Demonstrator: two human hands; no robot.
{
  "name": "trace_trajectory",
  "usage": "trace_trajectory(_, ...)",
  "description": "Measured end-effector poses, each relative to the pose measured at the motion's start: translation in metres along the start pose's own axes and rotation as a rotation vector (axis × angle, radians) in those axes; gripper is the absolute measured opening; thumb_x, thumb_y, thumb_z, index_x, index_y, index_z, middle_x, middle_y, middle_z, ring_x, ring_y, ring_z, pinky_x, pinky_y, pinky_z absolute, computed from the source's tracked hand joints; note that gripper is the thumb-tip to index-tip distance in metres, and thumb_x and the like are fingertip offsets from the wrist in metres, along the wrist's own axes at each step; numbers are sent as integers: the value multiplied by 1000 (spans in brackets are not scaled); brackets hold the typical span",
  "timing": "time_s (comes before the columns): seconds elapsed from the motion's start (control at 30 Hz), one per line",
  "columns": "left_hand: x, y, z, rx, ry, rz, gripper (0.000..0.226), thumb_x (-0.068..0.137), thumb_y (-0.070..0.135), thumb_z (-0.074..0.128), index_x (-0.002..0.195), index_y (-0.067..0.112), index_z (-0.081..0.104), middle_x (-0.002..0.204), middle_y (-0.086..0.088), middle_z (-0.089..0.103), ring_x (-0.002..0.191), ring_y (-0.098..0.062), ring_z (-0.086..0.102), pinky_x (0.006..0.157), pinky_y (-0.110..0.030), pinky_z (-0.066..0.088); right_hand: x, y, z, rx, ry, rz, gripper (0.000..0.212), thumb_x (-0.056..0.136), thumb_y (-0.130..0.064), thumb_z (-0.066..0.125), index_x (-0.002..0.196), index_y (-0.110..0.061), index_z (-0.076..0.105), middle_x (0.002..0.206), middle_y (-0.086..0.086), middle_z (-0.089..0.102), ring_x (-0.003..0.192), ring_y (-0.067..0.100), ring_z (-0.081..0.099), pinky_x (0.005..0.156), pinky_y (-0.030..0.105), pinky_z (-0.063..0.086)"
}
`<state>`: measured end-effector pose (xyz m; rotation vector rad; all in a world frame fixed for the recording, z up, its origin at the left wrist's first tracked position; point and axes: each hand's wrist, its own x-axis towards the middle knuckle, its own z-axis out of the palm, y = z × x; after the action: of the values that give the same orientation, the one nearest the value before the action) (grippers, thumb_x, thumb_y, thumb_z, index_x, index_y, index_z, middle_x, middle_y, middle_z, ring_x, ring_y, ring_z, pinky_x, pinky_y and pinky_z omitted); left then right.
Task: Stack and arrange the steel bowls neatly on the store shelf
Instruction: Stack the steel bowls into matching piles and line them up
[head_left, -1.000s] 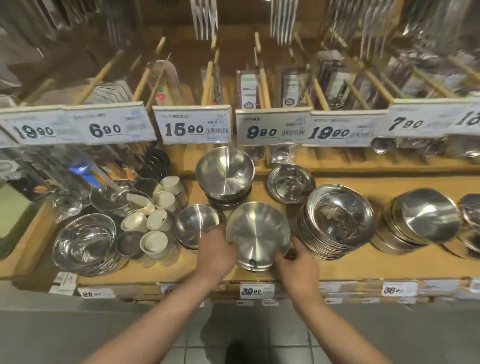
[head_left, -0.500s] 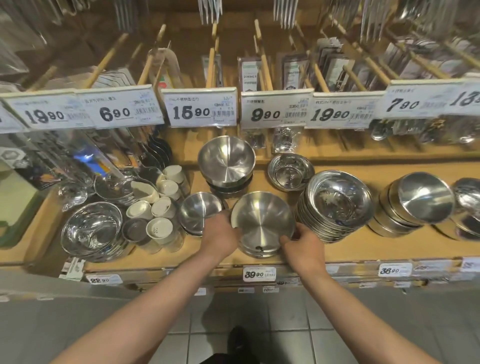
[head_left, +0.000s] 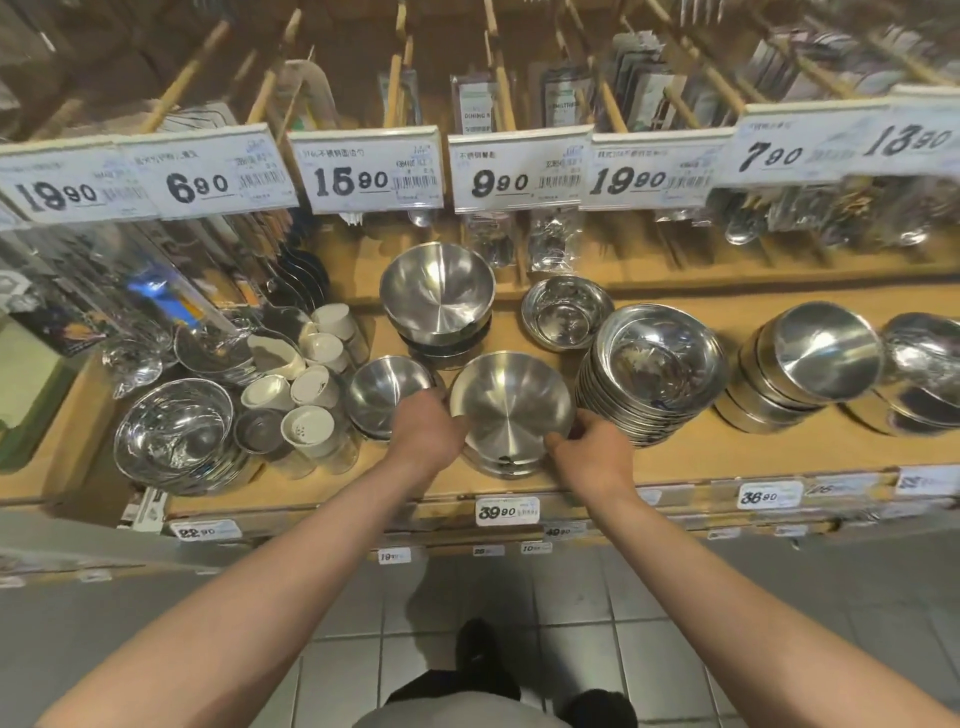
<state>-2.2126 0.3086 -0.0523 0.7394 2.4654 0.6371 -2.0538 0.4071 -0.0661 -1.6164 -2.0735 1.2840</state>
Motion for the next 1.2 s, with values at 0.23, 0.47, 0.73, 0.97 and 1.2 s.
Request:
trace_trajectory(0.23, 0, -1, 2, 40, 12, 6, 24, 90, 16, 64, 111, 7, 71, 92, -4, 65, 85, -20, 55, 73, -28, 41, 1, 1, -4, -4, -9, -55, 20, 86, -23, 68, 102, -12, 71, 83, 1, 72, 75, 19, 63, 53, 21, 38)
trace_trajectory(0.47, -7, -5, 5, 0, 44, 72, 30, 93, 12, 64, 122, 8, 68, 87, 5, 58, 62, 3, 44, 46, -3, 36, -2, 4, -3, -11, 15, -120, 22, 88, -14, 67, 109, -9, 71, 95, 8, 75, 75, 15, 55, 62, 21, 34)
trace_trajectory(0.73, -29, 6, -5, -38, 82, -42, 34, 96, 23, 60, 126, 11, 67, 106, -6, 72, 87, -19, 60, 73, -26, 40, -21, 11, -27, 79, -92, -130, 15, 92, -26, 64, 94, -13, 73, 77, -4, 68, 70, 18, 59, 54, 7, 38)
trace_trajectory(0.97, -85, 81, 7, -134, 100, 136, 12, 94, 21, 60, 100, 26, 69, 76, 17, 64, 67, 0, 56, 60, -26, 39, -9, 86, -149, 219, 45, 54, 19, 94, -26, 60, 78, -23, 69, 73, -7, 71, 80, 20, 68, 75, 30, 55)
trace_trajectory(1.2, -100, 214, 89, -403, -104, 273, 23, 93, 19, 61, 82, 39, 68, 68, 11, 71, 57, 5, 65, 52, -11, 49, 73, 130, -277, 328, 259, -7, 27, 86, -37, 57, 108, -24, 66, 95, -7, 69, 96, 21, 67, 93, 53, 55)
